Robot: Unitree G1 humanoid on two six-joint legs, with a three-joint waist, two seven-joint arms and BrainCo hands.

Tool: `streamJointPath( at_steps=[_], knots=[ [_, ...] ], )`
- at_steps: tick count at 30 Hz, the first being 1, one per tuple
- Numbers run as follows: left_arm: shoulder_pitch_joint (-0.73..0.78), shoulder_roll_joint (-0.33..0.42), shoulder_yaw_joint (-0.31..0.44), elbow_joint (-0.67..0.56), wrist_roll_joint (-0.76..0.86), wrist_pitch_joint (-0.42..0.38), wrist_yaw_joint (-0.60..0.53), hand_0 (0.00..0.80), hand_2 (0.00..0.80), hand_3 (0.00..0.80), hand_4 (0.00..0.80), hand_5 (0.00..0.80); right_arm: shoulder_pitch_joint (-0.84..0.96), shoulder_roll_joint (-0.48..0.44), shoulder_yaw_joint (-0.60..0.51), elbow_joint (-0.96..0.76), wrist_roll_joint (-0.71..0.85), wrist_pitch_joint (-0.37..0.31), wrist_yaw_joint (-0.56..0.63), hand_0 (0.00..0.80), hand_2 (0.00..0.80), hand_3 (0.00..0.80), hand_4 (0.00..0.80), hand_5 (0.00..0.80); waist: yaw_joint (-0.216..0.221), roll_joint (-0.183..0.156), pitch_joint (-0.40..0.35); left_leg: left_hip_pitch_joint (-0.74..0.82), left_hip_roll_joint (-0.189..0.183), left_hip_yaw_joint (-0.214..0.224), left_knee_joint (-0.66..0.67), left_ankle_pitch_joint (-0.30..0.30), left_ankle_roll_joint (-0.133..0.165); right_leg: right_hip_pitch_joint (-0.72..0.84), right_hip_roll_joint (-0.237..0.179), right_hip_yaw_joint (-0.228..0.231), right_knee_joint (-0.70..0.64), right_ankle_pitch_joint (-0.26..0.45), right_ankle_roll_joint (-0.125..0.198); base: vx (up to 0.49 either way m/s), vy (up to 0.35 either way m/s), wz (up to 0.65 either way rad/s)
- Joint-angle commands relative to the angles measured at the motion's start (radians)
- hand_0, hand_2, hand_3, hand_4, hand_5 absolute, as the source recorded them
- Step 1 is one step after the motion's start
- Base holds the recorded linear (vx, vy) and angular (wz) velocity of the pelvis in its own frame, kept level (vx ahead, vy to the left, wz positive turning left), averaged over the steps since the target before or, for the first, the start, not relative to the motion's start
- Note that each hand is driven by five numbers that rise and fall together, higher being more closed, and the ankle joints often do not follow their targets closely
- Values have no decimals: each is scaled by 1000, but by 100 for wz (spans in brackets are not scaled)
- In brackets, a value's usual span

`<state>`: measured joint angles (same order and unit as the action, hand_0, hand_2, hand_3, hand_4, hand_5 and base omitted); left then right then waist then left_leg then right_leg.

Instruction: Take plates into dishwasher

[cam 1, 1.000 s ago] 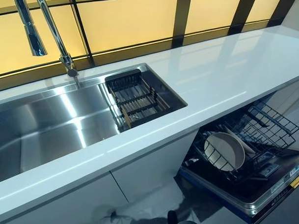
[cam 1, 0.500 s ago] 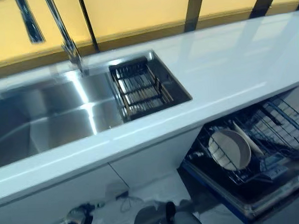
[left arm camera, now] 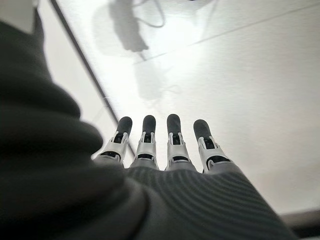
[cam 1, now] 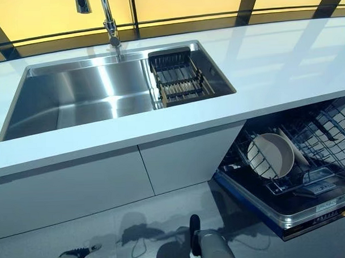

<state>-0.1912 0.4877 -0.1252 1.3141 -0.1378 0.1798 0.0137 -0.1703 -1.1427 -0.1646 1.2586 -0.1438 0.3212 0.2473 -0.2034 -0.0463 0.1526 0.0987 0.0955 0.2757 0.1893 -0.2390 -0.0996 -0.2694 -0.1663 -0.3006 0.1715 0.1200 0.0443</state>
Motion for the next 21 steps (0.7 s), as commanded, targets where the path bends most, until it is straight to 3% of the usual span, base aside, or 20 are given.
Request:
streamJointPath(
  at_steps=[1,2,4,6,7,8,10,11,12,13,14,15,18,21],
  knots=[
    [-73,70,-1,-38,15,5,41,0,0,0,0,0,4,65,7,27,45,51,-37,0,0,0,0,0,2,-53,44,184,-99,14,-14,-54,99,-76,26,-6,-232,215,125,-187,-143,33],
    [-82,92,2,-34,46,16,26,0,0,0,0,0,26,113,12,29,110,57,-66,0,0,0,0,0,1,-66,71,178,-101,-1,-12,-49,116,-79,7,51,-137,237,143,-283,-115,30],
    [-63,120,4,-17,75,19,10,0,0,0,0,0,53,157,0,23,140,76,-67,0,0,0,0,0,22,-66,85,146,-91,26,-25,-15,137,-57,-34,71,65,225,141,-526,-111,3],
    [-32,141,16,-9,76,28,0,0,0,0,0,0,61,185,-3,32,138,76,-52,0,0,0,0,0,55,-37,83,85,-47,45,-39,51,141,-18,-61,101,228,166,123,-580,-122,-32],
    [-15,155,25,-9,74,51,-12,0,0,0,0,0,74,208,-13,35,151,89,-56,0,0,0,0,0,70,-13,81,50,-19,39,-44,84,142,0,-70,157,315,134,111,-504,-196,-35],
    [5,164,39,0,72,66,-23,0,0,0,0,0,84,234,-22,39,133,94,-73,0,0,0,0,0,90,12,76,8,10,6,-51,121,140,47,-85,216,364,96,93,-523,-273,-22],
    [50,162,76,31,82,63,-28,0,0,0,0,0,92,277,-31,63,172,101,-135,0,0,0,0,0,132,37,54,-62,38,-69,-32,151,129,157,-122,269,326,35,72,-374,-349,-4],
    [76,160,103,55,81,50,-29,0,0,0,0,0,91,304,-36,74,184,106,-170,0,0,0,0,0,146,28,40,-90,46,-95,-5,152,120,230,-120,277,230,-25,73,-228,-316,-13],
    [84,160,111,60,75,44,-26,0,0,0,0,0,90,313,-37,77,189,108,-179,0,0,0,0,0,151,24,32,-101,52,-91,6,154,116,254,-115,257,187,-48,73,-246,-357,-24],
    [111,149,140,69,41,31,-3,0,0,0,0,0,83,340,-37,81,217,111,-219,0,0,0,0,0,182,-2,19,-116,70,-43,62,134,99,314,-126,149,56,-102,82,-202,-270,-25],
    [121,142,151,67,27,30,8,0,0,0,0,0,78,351,-35,82,230,106,-244,0,0,0,0,0,191,-11,14,-119,74,-30,78,124,93,323,-136,119,14,-96,89,-272,-340,-63],
    [140,115,171,57,11,25,12,0,0,0,0,0,59,370,-21,99,231,70,-288,0,0,0,0,0,191,-8,11,-99,99,-26,33,158,66,330,-93,172,-12,-97,109,-201,-232,-98],
    [124,80,159,34,27,9,-12,0,0,0,0,0,71,375,-36,79,295,59,-301,0,0,0,0,0,198,-15,-7,-95,113,2,-78,240,31,361,-66,129,-114,-97,131,-206,-169,-68],
    [112,49,134,37,38,6,-13,0,0,0,0,0,67,371,-48,77,277,62,-283,0,0,0,0,0,185,-21,-22,-77,106,10,-141,265,17,358,-53,128,-150,-90,134,-95,-65,-5]
  ],
)
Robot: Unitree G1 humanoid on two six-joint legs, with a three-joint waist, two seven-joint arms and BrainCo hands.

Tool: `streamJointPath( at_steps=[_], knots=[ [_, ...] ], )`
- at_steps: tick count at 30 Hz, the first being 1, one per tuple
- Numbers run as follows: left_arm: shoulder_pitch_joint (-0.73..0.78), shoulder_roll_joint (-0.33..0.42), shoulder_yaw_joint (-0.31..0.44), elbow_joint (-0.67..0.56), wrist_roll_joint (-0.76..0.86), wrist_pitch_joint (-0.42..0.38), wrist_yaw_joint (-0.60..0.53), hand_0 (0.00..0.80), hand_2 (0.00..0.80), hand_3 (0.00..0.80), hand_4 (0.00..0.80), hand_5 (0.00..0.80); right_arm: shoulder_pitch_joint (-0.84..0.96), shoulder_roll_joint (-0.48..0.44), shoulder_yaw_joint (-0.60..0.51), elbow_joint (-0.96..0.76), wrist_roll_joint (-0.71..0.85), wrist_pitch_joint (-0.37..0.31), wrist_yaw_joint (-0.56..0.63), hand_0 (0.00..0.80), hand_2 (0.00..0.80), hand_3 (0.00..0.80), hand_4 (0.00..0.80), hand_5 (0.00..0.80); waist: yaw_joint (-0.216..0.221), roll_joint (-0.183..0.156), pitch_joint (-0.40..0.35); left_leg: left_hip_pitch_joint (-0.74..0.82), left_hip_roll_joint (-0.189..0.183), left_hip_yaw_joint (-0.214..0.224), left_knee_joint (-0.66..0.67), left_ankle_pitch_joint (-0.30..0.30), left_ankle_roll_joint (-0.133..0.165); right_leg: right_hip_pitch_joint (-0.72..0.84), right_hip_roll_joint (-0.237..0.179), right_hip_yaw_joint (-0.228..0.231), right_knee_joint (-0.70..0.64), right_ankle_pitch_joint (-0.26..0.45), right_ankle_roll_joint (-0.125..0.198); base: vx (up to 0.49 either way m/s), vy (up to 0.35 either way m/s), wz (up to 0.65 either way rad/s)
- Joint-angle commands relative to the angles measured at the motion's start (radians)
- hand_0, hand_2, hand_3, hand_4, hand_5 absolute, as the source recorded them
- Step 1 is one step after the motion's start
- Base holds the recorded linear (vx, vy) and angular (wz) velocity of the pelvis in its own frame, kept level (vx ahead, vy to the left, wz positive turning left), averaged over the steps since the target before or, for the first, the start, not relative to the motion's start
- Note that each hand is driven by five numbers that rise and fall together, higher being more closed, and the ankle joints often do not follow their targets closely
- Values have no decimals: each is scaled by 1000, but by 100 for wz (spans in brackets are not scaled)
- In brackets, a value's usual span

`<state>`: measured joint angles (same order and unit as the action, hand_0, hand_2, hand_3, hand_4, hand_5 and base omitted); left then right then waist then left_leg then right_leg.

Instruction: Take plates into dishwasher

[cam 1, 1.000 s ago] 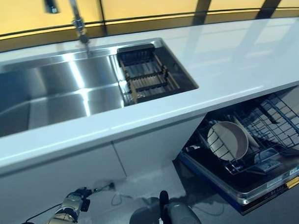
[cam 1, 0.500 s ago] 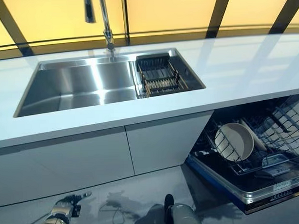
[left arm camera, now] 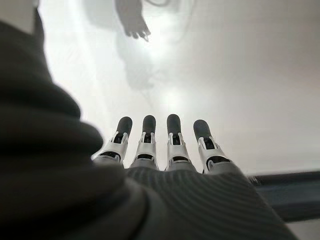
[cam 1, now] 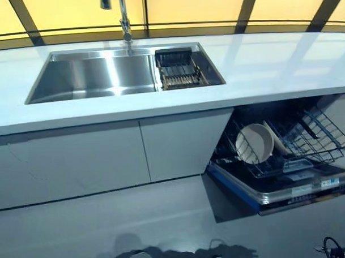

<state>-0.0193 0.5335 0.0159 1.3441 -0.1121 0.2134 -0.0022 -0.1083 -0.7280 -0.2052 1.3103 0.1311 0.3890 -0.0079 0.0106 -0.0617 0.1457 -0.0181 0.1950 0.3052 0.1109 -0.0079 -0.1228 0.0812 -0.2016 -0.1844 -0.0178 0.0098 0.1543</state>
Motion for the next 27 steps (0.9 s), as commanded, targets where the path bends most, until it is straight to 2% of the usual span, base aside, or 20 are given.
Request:
streamJointPath(
  at_steps=[1,5,7,12,13,15,16,19,23,27],
  knots=[
    [-61,2,-12,6,15,-29,0,0,0,0,0,0,5,-44,-7,24,-3,-2,-26,0,0,0,0,0,-31,-6,-17,42,6,-20,-68,35,40,6,-17,11,37,21,23,-93,-49,2],
    [-60,-21,-27,13,28,-48,2,0,0,0,0,0,9,-40,8,29,-59,29,-12,0,0,0,0,0,-42,-2,-25,66,6,-8,-120,53,33,-2,-14,4,38,18,20,-84,-44,5],
    [-71,-11,-37,9,54,-36,-2,0,0,0,0,0,19,-12,22,39,-45,62,-10,0,0,0,0,0,-49,8,-21,66,1,-18,-131,60,37,-21,-11,14,69,3,16,-130,-87,-9],
    [-114,26,-56,4,63,-30,-9,0,0,0,0,0,5,20,45,45,26,83,-54,0,0,0,0,0,-54,36,26,-6,-1,-54,-72,53,50,-106,-7,26,190,-51,-5,-246,-106,3],
    [-149,35,-78,-2,46,-26,-8,0,0,0,0,0,-25,22,63,35,100,81,-77,0,0,0,0,0,-56,55,76,-62,-2,-87,-33,55,51,-157,-10,35,239,-64,-20,-452,-95,25],
    [-170,33,-95,-4,27,-26,-1,0,0,0,0,0,-58,26,78,24,174,82,-106,0,0,0,0,0,-56,71,112,-102,-10,-114,-8,56,53,-194,-15,41,264,-67,-28,-431,-59,35],
    [-184,21,-111,-4,7,-29,8,0,0,0,0,0,-98,30,86,13,292,82,-131,0,0,0,0,0,-57,94,145,-134,-21,-134,7,59,52,-234,-20,47,289,-68,-34,-346,-5,19],
    [-195,-3,-130,-8,-5,-34,14,0,0,0,0,0,-149,31,79,-8,446,75,-133,0,0,0,0,0,-59,125,178,-164,-28,-142,19,67,48,-276,-29,52,317,-71,-42,-235,43,-7],
    [-199,-94,-166,-24,-77,-61,51,0,0,0,0,0,-242,25,41,-64,711,0,-166,0,0,0,0,0,-71,202,218,-204,-52,-144,26,82,43,-350,-39,70,382,-100,-64,-130,167,-21],
    [-197,-139,-180,-24,-115,-78,52,0,0,0,0,0,-299,26,21,-87,864,-28,-184,0,0,0,0,0,-73,239,240,-227,-62,-134,34,89,39,-396,-44,64,430,-122,-76,-76,91,-7]
  ],
)
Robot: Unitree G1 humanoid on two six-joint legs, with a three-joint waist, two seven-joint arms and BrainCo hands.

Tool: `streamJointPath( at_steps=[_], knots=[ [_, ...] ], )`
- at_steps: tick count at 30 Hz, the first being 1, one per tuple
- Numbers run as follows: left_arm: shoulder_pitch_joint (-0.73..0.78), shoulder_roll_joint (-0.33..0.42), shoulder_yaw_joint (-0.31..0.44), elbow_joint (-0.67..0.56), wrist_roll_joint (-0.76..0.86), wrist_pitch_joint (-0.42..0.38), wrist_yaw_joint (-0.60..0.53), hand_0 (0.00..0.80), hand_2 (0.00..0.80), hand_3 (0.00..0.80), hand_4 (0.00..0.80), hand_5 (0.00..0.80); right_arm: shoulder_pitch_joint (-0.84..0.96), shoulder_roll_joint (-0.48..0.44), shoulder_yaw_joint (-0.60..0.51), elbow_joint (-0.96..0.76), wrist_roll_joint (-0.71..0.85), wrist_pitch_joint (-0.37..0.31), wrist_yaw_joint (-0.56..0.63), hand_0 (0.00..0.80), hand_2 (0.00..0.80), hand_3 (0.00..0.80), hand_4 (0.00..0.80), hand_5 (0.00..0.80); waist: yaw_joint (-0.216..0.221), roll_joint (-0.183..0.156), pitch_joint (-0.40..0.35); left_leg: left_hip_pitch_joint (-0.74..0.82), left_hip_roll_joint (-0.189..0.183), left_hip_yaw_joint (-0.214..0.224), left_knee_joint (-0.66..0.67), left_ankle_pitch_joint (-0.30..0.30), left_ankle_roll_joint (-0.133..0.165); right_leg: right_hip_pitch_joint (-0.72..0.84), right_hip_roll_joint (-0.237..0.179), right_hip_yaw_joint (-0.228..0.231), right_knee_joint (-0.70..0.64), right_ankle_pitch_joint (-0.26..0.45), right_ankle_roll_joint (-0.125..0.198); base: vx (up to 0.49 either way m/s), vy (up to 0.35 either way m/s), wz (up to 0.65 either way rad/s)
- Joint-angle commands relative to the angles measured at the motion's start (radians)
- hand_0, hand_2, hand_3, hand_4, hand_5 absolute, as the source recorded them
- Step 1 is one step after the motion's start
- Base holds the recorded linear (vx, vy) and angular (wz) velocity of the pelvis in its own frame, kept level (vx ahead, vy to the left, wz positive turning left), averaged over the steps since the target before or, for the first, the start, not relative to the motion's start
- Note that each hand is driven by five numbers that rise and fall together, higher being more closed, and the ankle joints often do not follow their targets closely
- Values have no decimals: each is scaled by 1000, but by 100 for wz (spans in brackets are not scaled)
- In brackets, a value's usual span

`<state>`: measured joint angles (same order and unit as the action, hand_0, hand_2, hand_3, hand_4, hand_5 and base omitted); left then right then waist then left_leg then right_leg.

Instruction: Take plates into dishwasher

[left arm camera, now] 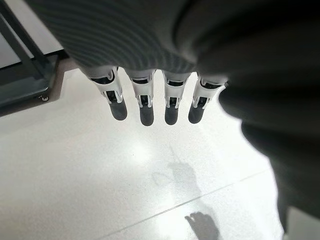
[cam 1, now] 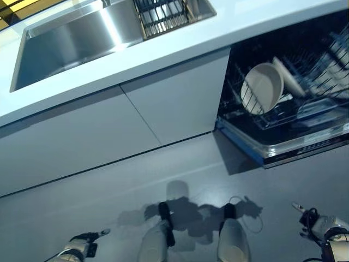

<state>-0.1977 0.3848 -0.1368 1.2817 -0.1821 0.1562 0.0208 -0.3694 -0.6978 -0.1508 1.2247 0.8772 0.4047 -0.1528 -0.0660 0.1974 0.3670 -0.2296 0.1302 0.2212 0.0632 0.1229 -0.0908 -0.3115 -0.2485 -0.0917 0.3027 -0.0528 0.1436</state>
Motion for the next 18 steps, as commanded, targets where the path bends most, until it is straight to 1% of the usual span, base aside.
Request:
streamJointPath(
  at_steps=[1,3,5,8,12,15,16,18],
  knots=[
    [-16,-1,-32,42,-47,-26,30,0,0,0,0,0,-56,-6,-36,-3,152,-51,-42,0,0,0,0,0,5,-12,26,-24,-1,-48,87,-42,8,-16,1,-30,124,-66,-69,-72,70,-2],
    [-7,-13,-35,50,-46,-40,23,0,0,0,0,0,-89,-12,-45,-1,213,-53,-49,0,0,0,0,0,8,2,37,-39,-6,-44,97,-41,8,-41,0,-33,154,-77,-76,-55,47,-6],
    [5,-22,-34,55,-49,-41,15,0,0,0,0,0,-123,-27,-54,-5,312,-48,-52,0,0,0,0,0,9,11,49,-56,-17,-43,120,-50,7,-72,-7,-35,205,-106,-84,-17,24,-10],
    [26,-34,-31,58,-47,-63,12,0,0,0,0,0,-159,-46,-74,-21,492,-53,-15,0,0,0,0,0,14,22,61,-94,-24,-45,163,-59,9,-119,0,-36,268,-132,-101,-9,-8,4],
    [33,-45,-43,42,-59,-87,15,0,0,0,0,0,-212,-61,-78,-53,607,-70,32,0,0,0,0,0,23,29,70,-130,-32,-51,202,-69,11,-158,2,-42,324,-152,-112,-7,-35,11],
    [38,-43,-57,10,-55,-84,14,0,0,0,0,0,-281,-76,-84,-101,783,-89,90,0,0,0,0,0,32,34,74,-151,-37,-51,219,-74,11,-180,2,-51,355,-165,-115,-6,-56,7],
    [41,-44,-59,8,-56,-85,14,0,0,0,0,0,-288,-77,-86,-106,796,-91,96,0,0,0,0,0,33,36,74,-153,-37,-51,221,-74,11,-182,1,-52,359,-166,-115,14,-9,10],
    [59,-54,-72,1,-63,-88,14,0,0,0,0,0,-347,-89,-98,-118,850,-102,182,0,0,0,0,0,43,47,71,-160,-46,-57,236,-78,9,-189,-3,-53,384,-177,-119,25,12,8]
  ],
)
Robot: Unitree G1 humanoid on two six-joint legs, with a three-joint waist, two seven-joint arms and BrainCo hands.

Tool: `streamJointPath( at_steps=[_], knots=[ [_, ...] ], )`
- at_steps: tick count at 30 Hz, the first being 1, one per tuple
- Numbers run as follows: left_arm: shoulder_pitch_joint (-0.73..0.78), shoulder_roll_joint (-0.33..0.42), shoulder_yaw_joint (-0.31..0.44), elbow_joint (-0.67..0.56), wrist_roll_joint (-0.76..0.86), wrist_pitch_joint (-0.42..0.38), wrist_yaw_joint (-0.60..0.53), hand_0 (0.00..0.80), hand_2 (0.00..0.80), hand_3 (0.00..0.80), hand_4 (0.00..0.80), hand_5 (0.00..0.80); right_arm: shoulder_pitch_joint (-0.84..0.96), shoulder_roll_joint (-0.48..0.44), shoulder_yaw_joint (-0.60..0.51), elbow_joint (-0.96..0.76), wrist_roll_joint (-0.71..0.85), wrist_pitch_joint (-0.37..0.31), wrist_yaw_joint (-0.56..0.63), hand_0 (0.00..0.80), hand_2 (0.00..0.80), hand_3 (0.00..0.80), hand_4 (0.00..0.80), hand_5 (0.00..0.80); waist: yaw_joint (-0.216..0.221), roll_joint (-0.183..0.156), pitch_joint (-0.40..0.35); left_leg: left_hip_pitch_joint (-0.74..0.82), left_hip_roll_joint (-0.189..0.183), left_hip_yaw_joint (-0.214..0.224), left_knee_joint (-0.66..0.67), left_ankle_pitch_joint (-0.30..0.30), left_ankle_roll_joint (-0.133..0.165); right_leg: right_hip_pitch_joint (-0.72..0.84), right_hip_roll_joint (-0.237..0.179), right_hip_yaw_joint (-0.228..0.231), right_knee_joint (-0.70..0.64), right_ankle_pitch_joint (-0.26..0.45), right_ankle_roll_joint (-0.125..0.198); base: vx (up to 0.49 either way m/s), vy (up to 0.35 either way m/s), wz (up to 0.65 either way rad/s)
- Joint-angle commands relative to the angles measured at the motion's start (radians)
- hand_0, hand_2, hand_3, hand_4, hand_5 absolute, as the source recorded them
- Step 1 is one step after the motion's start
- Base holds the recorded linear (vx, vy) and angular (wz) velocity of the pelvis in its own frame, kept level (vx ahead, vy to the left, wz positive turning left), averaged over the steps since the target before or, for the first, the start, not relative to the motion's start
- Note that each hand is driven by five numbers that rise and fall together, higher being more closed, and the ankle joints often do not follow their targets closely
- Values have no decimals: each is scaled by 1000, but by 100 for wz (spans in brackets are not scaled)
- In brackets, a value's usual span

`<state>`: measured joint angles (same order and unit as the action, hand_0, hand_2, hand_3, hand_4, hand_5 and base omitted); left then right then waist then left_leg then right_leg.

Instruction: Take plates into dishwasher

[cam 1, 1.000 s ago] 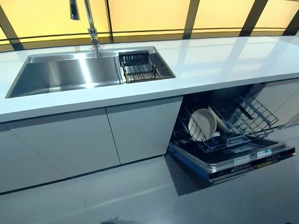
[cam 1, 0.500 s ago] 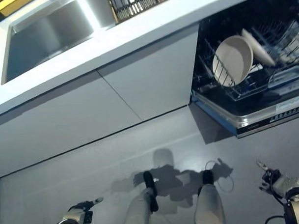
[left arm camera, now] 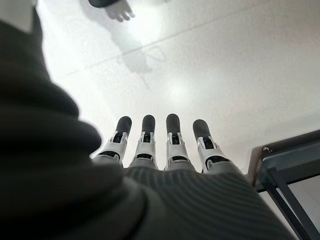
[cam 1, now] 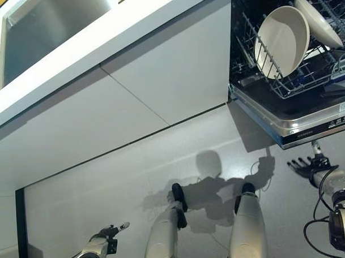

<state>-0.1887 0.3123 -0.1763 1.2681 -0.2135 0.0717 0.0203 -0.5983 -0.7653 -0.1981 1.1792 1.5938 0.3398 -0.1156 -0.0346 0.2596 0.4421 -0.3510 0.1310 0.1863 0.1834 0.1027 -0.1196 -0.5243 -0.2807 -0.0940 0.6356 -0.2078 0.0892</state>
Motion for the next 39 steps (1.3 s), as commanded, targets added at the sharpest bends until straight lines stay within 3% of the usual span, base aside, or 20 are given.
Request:
streamJointPath(
  at_steps=[1,4,14,17,23,31,34,36,39],
  knots=[
    [50,18,-32,14,-32,-4,15,0,0,0,0,0,-120,-23,-49,-70,133,-37,146,0,0,0,0,0,11,-15,-4,-39,-47,-22,117,-59,38,23,29,-51,52,-23,-64,47,25,4],
    [67,13,-46,-3,-33,-3,22,0,0,0,0,0,-195,-31,-42,-107,136,-34,238,0,0,0,0,0,29,-11,-10,-32,-54,-30,127,-64,37,33,20,-58,63,-28,-64,60,22,3],
    [91,28,-83,-65,-30,16,17,0,0,0,0,0,-395,-22,48,-291,122,-137,359,0,0,0,0,0,80,-42,-32,6,-49,-54,98,-49,34,99,15,-93,34,-18,-54,61,-8,6],
    [96,55,-77,-80,-17,32,9,0,0,0,0,0,-455,-25,92,-323,47,-179,346,0,0,0,0,0,104,-64,-44,20,-42,-61,87,-44,33,130,16,-110,13,-10,-49,63,-66,14],
    [104,91,-56,-81,1,24,1,0,0,0,0,0,-537,-45,130,-329,52,-204,323,0,0,0,0,0,143,-105,-71,47,-33,-82,70,-41,36,199,25,-143,-32,3,-46,79,-77,14],
    [93,120,-46,-58,25,39,-1,0,0,0,0,0,-532,-59,147,-267,-45,-182,264,0,0,0,0,0,169,-162,-104,94,-17,-102,56,-46,36,300,41,-172,-110,29,-40,85,-51,20],
    [99,118,-25,-40,28,35,-11,0,0,0,0,0,-466,-56,152,-238,-209,-139,228,0,0,0,0,0,168,-183,-124,140,-8,-102,10,-36,31,360,54,-180,-182,50,-32,111,2,12],
    [101,113,-8,-38,25,45,-10,0,0,0,0,0,-382,-57,180,-211,-437,-97,222,0,0,0,0,0,159,-202,-145,185,2,-94,-53,-15,26,413,66,-178,-263,77,-21,121,16,9],
    [111,107,9,-13,21,37,-22,0,0,0,0,0,-254,-52,224,-178,-646,-92,293,0,0,0,0,0,141,-230,-192,247,21,-77,-160,29,17,486,92,-172,-396,128,-3,143,47,9]
  ],
)
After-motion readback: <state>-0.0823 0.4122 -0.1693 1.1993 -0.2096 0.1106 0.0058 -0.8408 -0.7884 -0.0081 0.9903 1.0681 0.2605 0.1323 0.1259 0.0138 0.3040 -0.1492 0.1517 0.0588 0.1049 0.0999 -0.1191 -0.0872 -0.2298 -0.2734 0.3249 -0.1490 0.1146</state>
